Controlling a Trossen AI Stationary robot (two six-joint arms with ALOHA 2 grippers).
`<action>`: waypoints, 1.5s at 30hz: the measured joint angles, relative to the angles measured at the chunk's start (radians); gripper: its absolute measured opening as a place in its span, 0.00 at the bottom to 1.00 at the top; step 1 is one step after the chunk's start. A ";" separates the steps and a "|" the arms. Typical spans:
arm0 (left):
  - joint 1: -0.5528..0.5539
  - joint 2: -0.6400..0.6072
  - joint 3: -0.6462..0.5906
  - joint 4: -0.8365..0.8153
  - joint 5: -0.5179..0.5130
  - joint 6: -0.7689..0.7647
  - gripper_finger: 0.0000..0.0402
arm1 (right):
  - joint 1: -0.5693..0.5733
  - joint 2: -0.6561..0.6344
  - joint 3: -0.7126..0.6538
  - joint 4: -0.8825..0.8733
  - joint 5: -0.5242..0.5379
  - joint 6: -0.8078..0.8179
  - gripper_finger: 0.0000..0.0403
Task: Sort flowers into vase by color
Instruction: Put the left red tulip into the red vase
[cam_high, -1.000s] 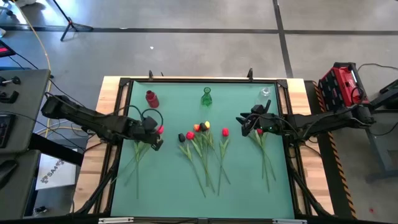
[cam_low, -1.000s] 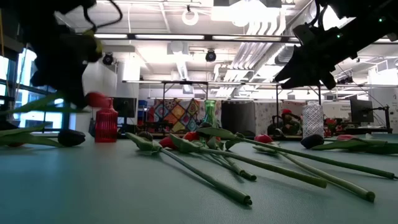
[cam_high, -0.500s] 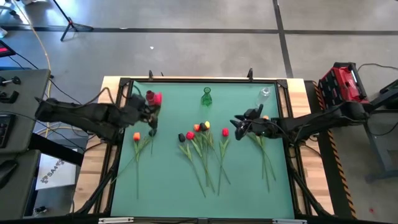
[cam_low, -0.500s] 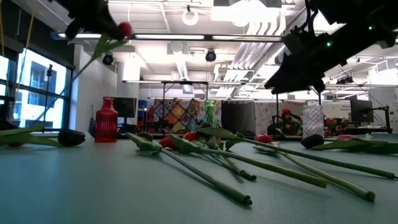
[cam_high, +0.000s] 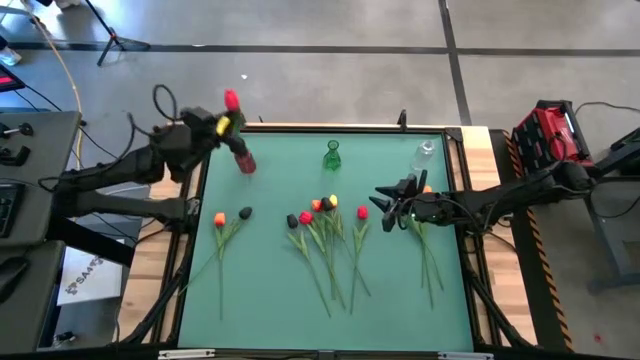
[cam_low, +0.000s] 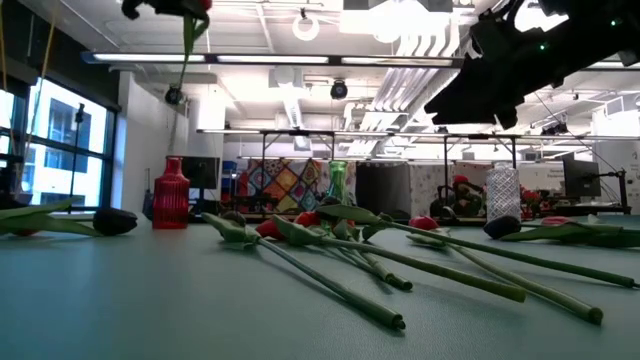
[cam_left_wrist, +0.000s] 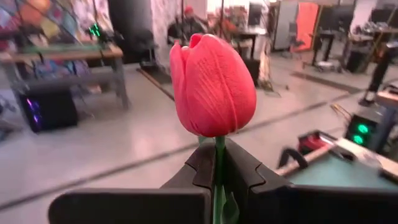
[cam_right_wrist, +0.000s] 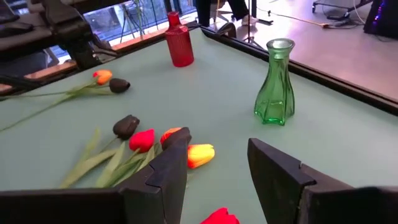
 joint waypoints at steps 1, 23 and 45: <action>0.016 0.000 0.012 0.015 0.002 0.028 0.01 | 0.000 -0.006 0.000 -0.006 0.000 -0.003 0.39; 0.295 0.038 0.030 0.155 0.132 0.175 0.01 | -0.002 -0.025 0.000 -0.020 0.000 -0.026 0.39; 0.360 0.062 -0.084 0.187 0.159 0.092 0.01 | -0.002 -0.025 0.000 -0.020 0.000 -0.034 0.39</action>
